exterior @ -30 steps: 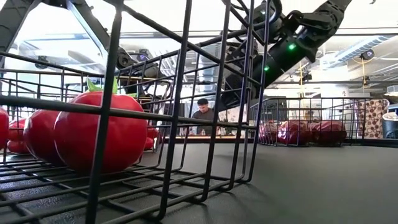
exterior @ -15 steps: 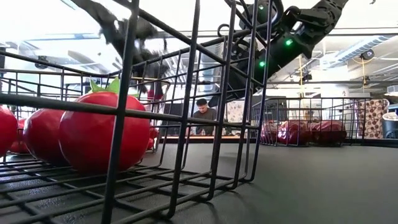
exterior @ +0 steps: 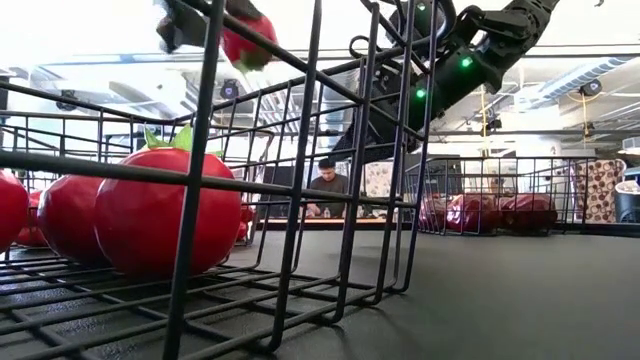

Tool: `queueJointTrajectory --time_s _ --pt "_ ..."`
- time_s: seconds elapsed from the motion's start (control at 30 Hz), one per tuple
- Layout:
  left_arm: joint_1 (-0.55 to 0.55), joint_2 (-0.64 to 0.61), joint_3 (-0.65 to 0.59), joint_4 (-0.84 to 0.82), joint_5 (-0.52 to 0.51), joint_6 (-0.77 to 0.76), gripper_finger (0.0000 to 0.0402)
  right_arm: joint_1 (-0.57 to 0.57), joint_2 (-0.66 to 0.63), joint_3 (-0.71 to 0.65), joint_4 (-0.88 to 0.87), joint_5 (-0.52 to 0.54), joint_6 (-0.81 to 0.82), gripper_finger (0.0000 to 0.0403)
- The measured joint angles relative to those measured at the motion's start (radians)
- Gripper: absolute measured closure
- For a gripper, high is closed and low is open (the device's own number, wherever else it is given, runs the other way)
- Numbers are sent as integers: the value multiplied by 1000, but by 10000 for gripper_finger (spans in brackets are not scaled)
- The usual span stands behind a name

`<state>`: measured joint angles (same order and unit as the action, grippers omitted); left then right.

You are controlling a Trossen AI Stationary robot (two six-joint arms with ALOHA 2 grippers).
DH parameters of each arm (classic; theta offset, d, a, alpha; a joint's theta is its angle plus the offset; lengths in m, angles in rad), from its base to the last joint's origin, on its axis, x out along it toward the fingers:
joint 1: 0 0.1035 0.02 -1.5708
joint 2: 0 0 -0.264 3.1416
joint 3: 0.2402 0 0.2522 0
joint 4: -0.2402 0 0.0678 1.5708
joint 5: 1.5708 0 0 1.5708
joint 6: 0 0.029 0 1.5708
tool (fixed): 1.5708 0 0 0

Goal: Sort produce into baskets
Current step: Put the tomato into the left black basket, then return to Home Position

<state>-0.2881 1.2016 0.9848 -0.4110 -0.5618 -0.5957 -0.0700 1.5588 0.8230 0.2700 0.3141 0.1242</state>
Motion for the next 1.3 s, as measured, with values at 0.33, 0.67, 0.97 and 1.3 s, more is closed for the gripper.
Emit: queueJointTrajectory --time_s 0.33,0.67,0.97,1.3 --pt "-329 204 0 24 -179 -324 142 69 6 -103 -45 0 268 25" --pt "-374 387 144 35 -103 -260 142 350 6 -129 -40 119 546 25" --pt "-379 580 352 -244 -46 -366 46 677 5 -129 -24 334 737 25" --pt "-381 752 714 -472 -13 -160 9 889 7 -129 -25 528 873 25"
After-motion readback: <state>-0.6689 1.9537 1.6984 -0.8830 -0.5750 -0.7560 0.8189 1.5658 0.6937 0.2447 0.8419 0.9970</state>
